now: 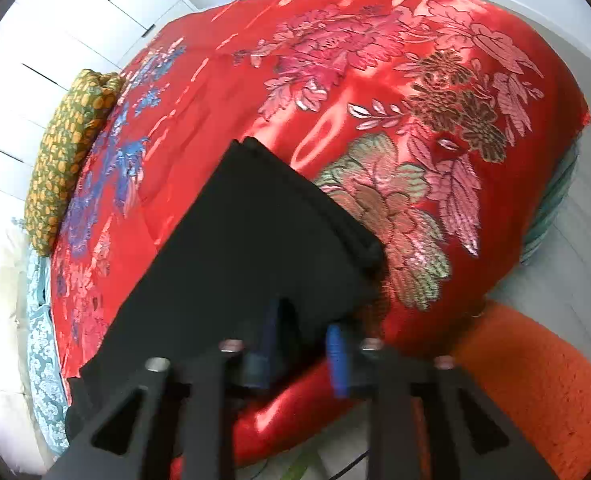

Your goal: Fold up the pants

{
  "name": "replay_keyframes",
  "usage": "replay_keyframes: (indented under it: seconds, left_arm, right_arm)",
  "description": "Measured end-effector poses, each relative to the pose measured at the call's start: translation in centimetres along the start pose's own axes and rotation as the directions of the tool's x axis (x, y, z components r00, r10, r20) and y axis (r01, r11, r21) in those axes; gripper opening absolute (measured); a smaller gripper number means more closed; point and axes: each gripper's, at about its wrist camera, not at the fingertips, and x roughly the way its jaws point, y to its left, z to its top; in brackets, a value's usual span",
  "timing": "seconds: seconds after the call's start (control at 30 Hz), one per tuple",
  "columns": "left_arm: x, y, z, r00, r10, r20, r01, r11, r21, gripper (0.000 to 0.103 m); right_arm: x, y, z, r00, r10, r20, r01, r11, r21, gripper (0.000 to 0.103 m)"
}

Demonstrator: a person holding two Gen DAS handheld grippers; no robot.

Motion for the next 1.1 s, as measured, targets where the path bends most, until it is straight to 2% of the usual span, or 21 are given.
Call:
replay_keyframes:
  seconds: [0.07, 0.17, 0.23, 0.27, 0.3, 0.4, 0.57, 0.63, 0.67, 0.7, 0.77, 0.83, 0.87, 0.9, 0.93, 1.03, 1.1]
  left_arm:
    - [0.1, 0.8, 0.5, 1.0, -0.022, 0.002, 0.022, 0.999, -0.042, 0.059]
    - [0.2, 0.7, 0.8, 0.999, -0.018, 0.029, 0.02, 0.999, -0.048, 0.058]
    - [0.2, 0.3, 1.0, 0.999, 0.002, 0.051, 0.0, 0.999, -0.035, 0.045]
    - [0.1, 0.2, 1.0, 0.998, 0.02, 0.065, -0.019, 1.0, -0.021, 0.022]
    - [0.0, 0.2, 0.9, 0.997, 0.034, 0.074, -0.033, 0.999, -0.007, 0.009]
    - [-0.8, 1.1, 0.5, 0.995, 0.04, 0.095, -0.038, 0.999, -0.022, 0.007]
    - [-1.1, 0.3, -1.0, 0.983, 0.145, 0.112, -0.151, 0.988, 0.044, 0.007]
    - [-0.9, 0.4, -0.9, 0.981, 0.159, 0.107, -0.164, 0.985, 0.045, 0.007]
    - [-0.7, 0.4, -0.8, 0.98, 0.168, 0.103, -0.173, 0.984, 0.048, 0.009]
    - [-0.4, 0.5, -0.7, 0.979, 0.183, 0.093, -0.188, 0.981, 0.051, 0.016]
    - [0.0, 0.6, -0.7, 0.977, 0.2, 0.076, -0.204, 0.978, 0.044, 0.021]
    - [-0.2, 0.2, -1.1, 0.966, 0.252, 0.064, -0.256, 0.965, 0.054, 0.05]
    - [-0.7, -0.1, -1.5, 0.946, 0.318, 0.067, -0.322, 0.945, 0.054, 0.076]
    - [-1.4, -0.4, -2.1, 0.928, 0.362, 0.086, -0.367, 0.929, 0.049, 0.082]
    - [-2.2, -0.9, -3.0, 0.918, 0.38, 0.11, -0.387, 0.921, 0.046, 0.082]
    - [-4.8, -2.7, -5.2, 0.913, 0.374, 0.164, -0.39, 0.917, 0.083, 0.08]
    - [-6.2, -4.8, -5.7, 0.898, 0.354, 0.26, -0.401, 0.902, 0.157, 0.083]
  right_arm:
    - [-0.1, 0.5, -0.1, 1.0, 0.004, 0.007, -0.004, 1.0, -0.017, 0.046]
    - [-0.1, 1.2, -0.3, 1.0, -0.006, 0.013, 0.006, 0.999, -0.043, 0.046]
    - [0.0, 1.2, -0.3, 1.0, -0.01, 0.016, 0.011, 0.999, -0.052, 0.046]
    - [-0.1, 1.2, -0.3, 1.0, -0.012, 0.019, 0.013, 0.998, -0.056, 0.046]
    - [-0.1, 1.2, -0.3, 1.0, -0.016, 0.02, 0.017, 0.998, -0.059, 0.046]
    - [-0.2, 1.0, -0.3, 0.999, -0.026, 0.025, 0.027, 0.998, -0.058, 0.046]
    - [-0.3, 0.4, -0.3, 0.999, -0.045, 0.029, 0.046, 0.998, -0.046, 0.046]
    - [-0.2, 0.2, -0.3, 0.998, -0.057, 0.027, 0.058, 0.998, -0.039, 0.046]
    - [-0.2, 0.1, -0.3, 0.998, -0.062, 0.026, 0.063, 0.997, -0.037, 0.046]
    - [-0.1, 0.1, -0.3, 0.997, -0.068, 0.027, 0.069, 0.997, -0.037, 0.046]
    - [-0.2, 0.1, -0.3, 0.997, -0.075, 0.027, 0.076, 0.996, -0.038, 0.046]
    - [-0.6, 0.1, -0.3, 0.995, -0.09, 0.037, 0.091, 0.995, -0.03, 0.056]
    - [-1.1, 0.1, -0.4, 0.994, -0.1, 0.051, 0.101, 0.995, -0.02, 0.074]
    - [-1.9, 0.0, -0.5, 0.991, -0.109, 0.075, 0.109, 0.994, -0.001, 0.088]
    - [-2.8, -0.2, -0.7, 0.988, -0.116, 0.101, 0.115, 0.993, 0.017, 0.091]
    - [-5.2, -0.1, -1.4, 0.977, -0.138, 0.159, 0.138, 0.99, 0.014, 0.091]
    - [-6.6, 0.7, -2.1, 0.962, -0.155, 0.226, 0.165, 0.986, -0.027, 0.093]
